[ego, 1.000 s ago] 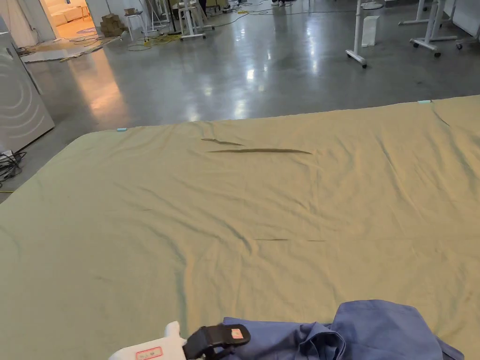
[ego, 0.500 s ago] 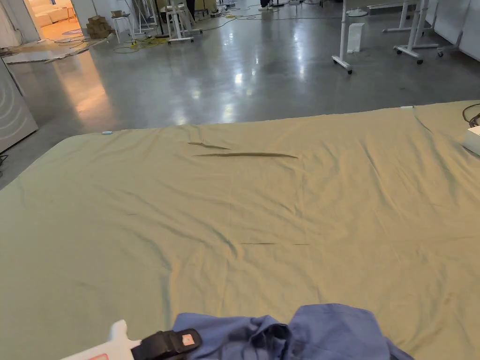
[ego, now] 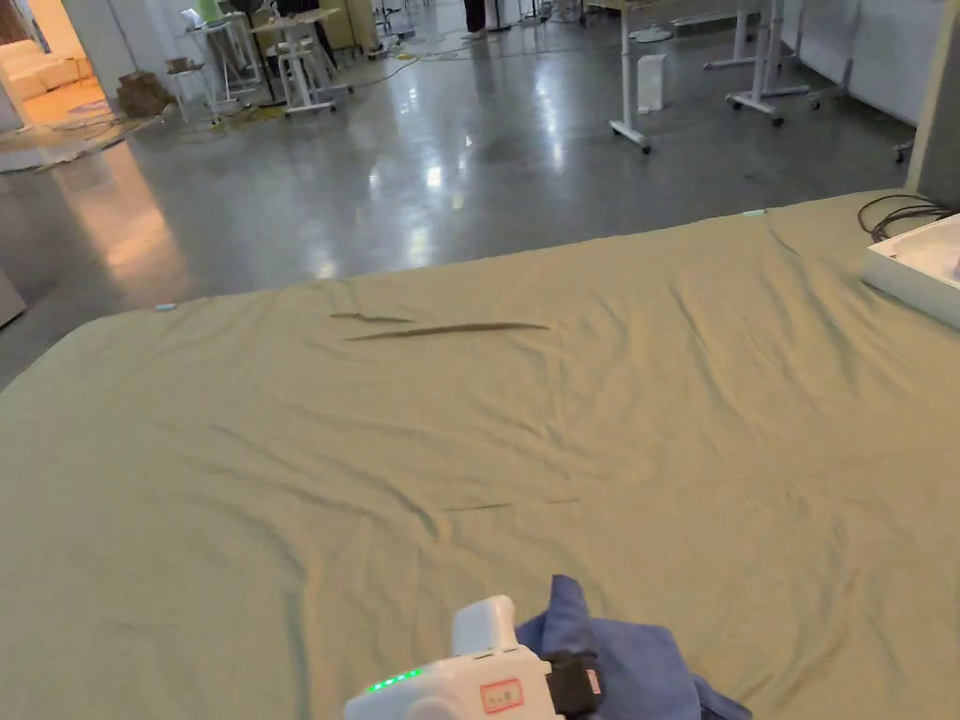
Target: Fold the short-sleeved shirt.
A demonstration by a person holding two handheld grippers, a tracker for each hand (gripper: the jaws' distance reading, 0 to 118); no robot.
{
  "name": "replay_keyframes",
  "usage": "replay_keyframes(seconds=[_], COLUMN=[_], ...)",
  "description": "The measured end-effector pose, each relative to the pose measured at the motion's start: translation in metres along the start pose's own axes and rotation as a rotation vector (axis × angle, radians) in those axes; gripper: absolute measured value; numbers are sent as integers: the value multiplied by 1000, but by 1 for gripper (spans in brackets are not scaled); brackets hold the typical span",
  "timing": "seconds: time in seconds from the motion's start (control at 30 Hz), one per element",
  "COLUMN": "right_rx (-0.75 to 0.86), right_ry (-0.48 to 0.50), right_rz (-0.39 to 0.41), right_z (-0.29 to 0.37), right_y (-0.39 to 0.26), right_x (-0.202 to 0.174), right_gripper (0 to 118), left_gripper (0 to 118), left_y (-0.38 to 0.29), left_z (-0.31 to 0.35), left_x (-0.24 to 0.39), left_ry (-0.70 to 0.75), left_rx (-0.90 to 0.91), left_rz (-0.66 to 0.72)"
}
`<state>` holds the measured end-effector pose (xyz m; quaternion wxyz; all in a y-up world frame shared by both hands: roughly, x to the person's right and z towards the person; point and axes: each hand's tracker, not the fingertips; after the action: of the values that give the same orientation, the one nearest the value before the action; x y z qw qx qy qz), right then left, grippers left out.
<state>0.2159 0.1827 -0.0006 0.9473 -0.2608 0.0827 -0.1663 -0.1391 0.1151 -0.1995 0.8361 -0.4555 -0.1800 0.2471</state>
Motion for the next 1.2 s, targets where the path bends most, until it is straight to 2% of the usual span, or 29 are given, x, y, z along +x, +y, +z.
replay_keyframes(seconds=[0.07,0.1,0.13,0.17,0.2,0.33,0.4,0.43,0.47,0.5,0.53,0.57,0.67,0.7,0.73,0.77,0.8,0.83,0.87,0.9,0.97,1.03,1.13,1.2], right_rx=[7,7,9,11,10,12,16,20,23,26,31,37,38,33,26,22,20,17,13,11,-1,-27,-54,-110], right_ry=[-25,-29,-32,-36,-41,-47,-37,-35,-34,-33,-34,-34,-33,-35,-39,-43,-46,-46,-43,-40,-16,12,72,123], right_rz=[6,4,-4,-19,-34,-82,-103,-110,-115,-119,-121,-120,-121,-120,-118,-117,-114,-110,-101,-88,-70,-52,8,14], right_z=[6,8,10,12,12,13,13,12,12,12,13,15,17,17,17,17,17,17,17,17,12,2,-17,-41], right_y=[-3,-3,-4,-5,-5,-8,-7,-6,-5,-5,-4,-4,-4,-4,-4,-5,-5,-5,-5,-5,-3,1,4,6], right_x=[2,5,9,13,17,33,38,40,41,41,41,40,41,41,41,41,40,38,35,32,26,19,2,-10], right_gripper=[0,0,0,0,0,0,0,0,0,0,0,0,0,0,0,0,0,0,0,0,0,0,0,0], left_gripper=[21,30,50,64,74,76,76,76,72,61,32,13,13,12,4,1,1,1,1,1,1,2,2,2], left_y=[-10,-14,-17,-18,-17,-9,-5,-5,-3,-4,-6,-8,-23,-28,-36,-48,-58,-60,-59,-58,-57,-47,-38,-34], left_z=[-28,-37,-42,-41,-34,22,35,35,31,25,16,4,-38,-54,-75,-94,-100,-94,-89,-87,-88,-63,-14,19], left_x=[21,27,30,31,33,36,27,21,12,4,-2,-4,-6,-6,1,1,0,8,17,23,26,27,21,18], left_ry=[95,149,172,157,68,-163,-214,-188,-175,-182,-183,-151,-258,-184,-74,24,-10,-94,-13,-21,-46,-101,-268,-267], left_rx=[-87,-104,-104,-106,-95,25,67,63,79,79,62,31,-116,-193,-265,-316,-270,-199,-200,-212,-212,-168,-30,33], left_rz=[-66,-117,-147,-143,-119,-84,-24,63,122,155,169,192,199,171,94,-45,-132,-90,-21,-22,-104,-58,19,6])
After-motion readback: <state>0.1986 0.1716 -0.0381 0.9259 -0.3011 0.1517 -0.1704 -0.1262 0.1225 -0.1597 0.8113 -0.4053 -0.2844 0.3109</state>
